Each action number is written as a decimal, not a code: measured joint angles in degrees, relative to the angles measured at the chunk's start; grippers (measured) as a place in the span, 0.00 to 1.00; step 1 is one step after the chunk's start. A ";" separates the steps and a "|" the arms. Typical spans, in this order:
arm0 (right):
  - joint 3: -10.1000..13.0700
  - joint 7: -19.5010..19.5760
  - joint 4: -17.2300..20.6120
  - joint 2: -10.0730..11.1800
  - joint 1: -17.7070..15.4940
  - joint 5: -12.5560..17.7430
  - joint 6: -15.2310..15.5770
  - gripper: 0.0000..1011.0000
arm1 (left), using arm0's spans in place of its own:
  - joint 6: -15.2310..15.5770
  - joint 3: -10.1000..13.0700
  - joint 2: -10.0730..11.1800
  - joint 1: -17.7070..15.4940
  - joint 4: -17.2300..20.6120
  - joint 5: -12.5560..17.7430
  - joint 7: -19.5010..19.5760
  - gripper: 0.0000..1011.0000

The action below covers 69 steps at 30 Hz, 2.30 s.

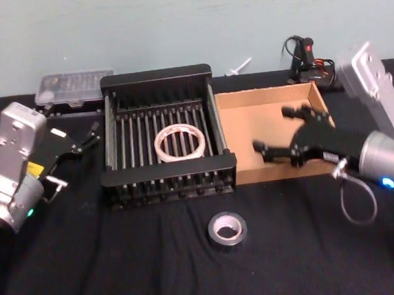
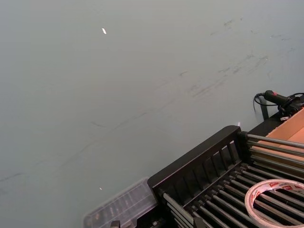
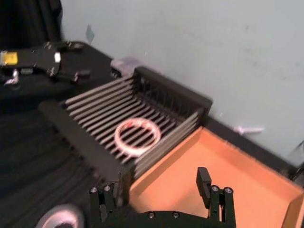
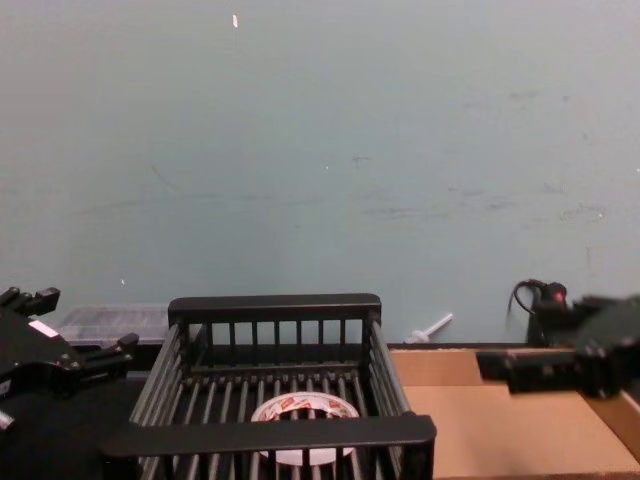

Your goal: Pick up the white tape and place it into the black box , Pick up the silver tape and place it into the brown box.

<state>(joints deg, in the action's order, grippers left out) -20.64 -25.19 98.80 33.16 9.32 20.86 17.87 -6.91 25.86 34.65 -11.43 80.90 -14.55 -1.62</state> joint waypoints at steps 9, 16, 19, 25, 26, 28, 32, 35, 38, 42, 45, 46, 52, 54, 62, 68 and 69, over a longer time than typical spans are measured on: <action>-1.17 0.62 2.21 2.24 -4.28 0.54 2.60 0.99 | 0.00 0.00 0.00 0.00 0.00 0.00 0.00 0.99; -3.28 0.52 2.33 2.41 -4.55 -0.32 4.35 0.99 | 0.00 0.00 0.00 0.00 0.00 0.00 0.00 0.99; -4.38 0.46 2.00 2.06 -3.95 -1.07 5.15 0.99 | 0.00 0.00 0.00 0.00 0.00 0.00 0.00 0.99; -6.68 0.06 1.13 1.13 -2.30 -2.74 6.87 0.99 | 0.00 0.00 0.00 0.00 0.00 0.00 0.00 0.99; -7.17 -0.12 0.89 0.88 -1.94 -3.08 7.29 0.99 | 0.00 0.00 0.00 0.00 0.00 0.00 0.00 0.99; -7.40 -0.20 0.75 0.73 -1.76 -3.26 7.49 0.99 | 0.00 0.00 0.00 0.00 0.00 0.00 0.00 0.99; -8.61 -0.78 0.05 0.07 -0.96 -4.10 8.57 0.99 | 0.00 0.00 0.00 0.00 0.00 0.00 0.00 0.99; -9.29 -1.13 -0.40 -0.27 -0.57 -4.59 9.12 0.99 | 0.00 0.00 0.00 0.00 0.00 0.00 0.00 0.99; -9.80 -1.45 -0.81 -0.62 -0.23 -4.96 9.50 0.99 | 0.00 0.00 0.00 0.00 0.00 0.00 0.00 0.99; -10.36 -1.81 -1.39 -1.18 0.28 -5.46 9.83 0.99 | 0.00 0.00 0.00 0.00 0.00 0.00 0.00 0.99; -10.74 -2.00 -1.91 -1.63 0.69 -5.77 9.99 0.99 | 0.00 0.00 0.00 0.00 0.00 0.00 0.00 0.99; -10.82 -2.01 -2.07 -1.75 0.79 -5.86 10.04 0.99 | 0.00 0.00 0.00 0.00 0.00 0.00 0.00 0.99; -11.31 -2.16 -3.32 -2.68 1.59 -6.43 10.32 0.99 | 0.00 0.00 0.00 0.00 0.00 0.00 0.00 0.99; -11.41 -2.16 -3.71 -3.03 1.83 -6.66 10.48 0.99 | 0.00 0.00 0.00 0.00 0.00 0.00 0.00 0.99; -11.69 -2.33 -4.72 -3.80 2.28 -7.17 10.84 0.99 | 0.00 0.00 0.00 0.00 0.00 0.00 0.00 0.99; -11.90 -2.41 -5.31 -4.32 2.44 -7.52 11.21 0.99 | 0.00 0.00 0.00 0.00 0.00 0.00 0.00 0.99; -11.91 -2.41 -5.39 -4.41 2.46 -7.61 11.34 0.99 | 0.00 0.00 0.00 0.00 0.00 0.00 0.00 0.99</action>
<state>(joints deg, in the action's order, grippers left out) -32.56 -27.60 93.41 28.75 11.78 13.25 29.21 -6.91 25.86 34.64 -11.43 80.90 -14.55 -1.62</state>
